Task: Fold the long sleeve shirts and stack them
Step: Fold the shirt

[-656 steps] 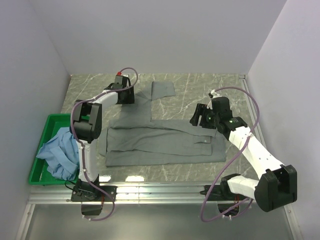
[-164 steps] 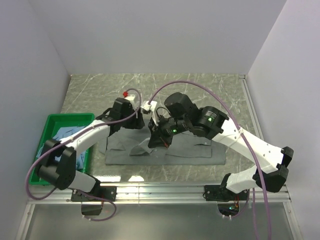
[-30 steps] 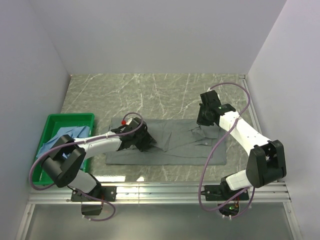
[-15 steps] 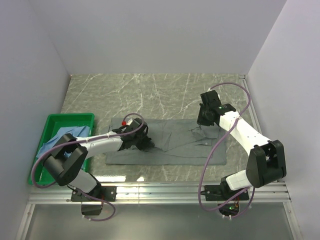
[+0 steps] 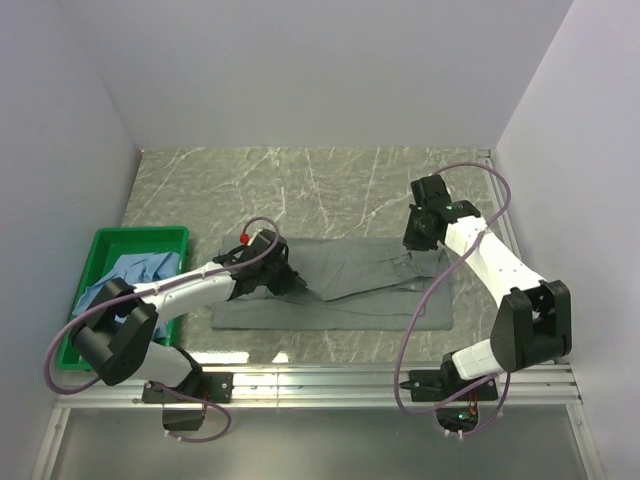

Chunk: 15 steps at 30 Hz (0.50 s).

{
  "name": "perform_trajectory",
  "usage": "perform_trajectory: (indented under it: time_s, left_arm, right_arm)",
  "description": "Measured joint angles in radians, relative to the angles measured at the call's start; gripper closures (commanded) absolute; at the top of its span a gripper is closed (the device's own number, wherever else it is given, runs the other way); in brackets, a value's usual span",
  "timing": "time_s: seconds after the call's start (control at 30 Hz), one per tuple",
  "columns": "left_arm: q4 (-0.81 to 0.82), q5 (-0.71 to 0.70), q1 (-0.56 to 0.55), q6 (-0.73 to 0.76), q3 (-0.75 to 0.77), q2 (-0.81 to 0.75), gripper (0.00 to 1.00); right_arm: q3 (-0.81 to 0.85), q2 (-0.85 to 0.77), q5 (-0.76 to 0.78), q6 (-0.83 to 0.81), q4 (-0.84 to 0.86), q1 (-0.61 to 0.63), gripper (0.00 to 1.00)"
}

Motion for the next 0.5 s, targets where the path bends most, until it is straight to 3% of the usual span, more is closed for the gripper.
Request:
perform_trajectory:
  time_s: [0.2, 0.43, 0.5]
  left_arm:
    - [0.001, 0.079, 0.018, 0.021, 0.002, 0.046, 0.99]
    - [0.002, 0.156, 0.071, 0.037, -0.005, 0.050, 0.92]
    - [0.002, 0.175, 0.081, 0.043, -0.014, 0.050, 0.88]
  right_arm:
    - [0.000, 0.073, -0.013, 0.003, -0.005, -0.028, 0.82]
    - [0.000, 0.165, -0.022, 0.005, 0.005, -0.029, 0.51]
    - [0.000, 0.171, -0.021, 0.005, 0.005, -0.029, 0.49]
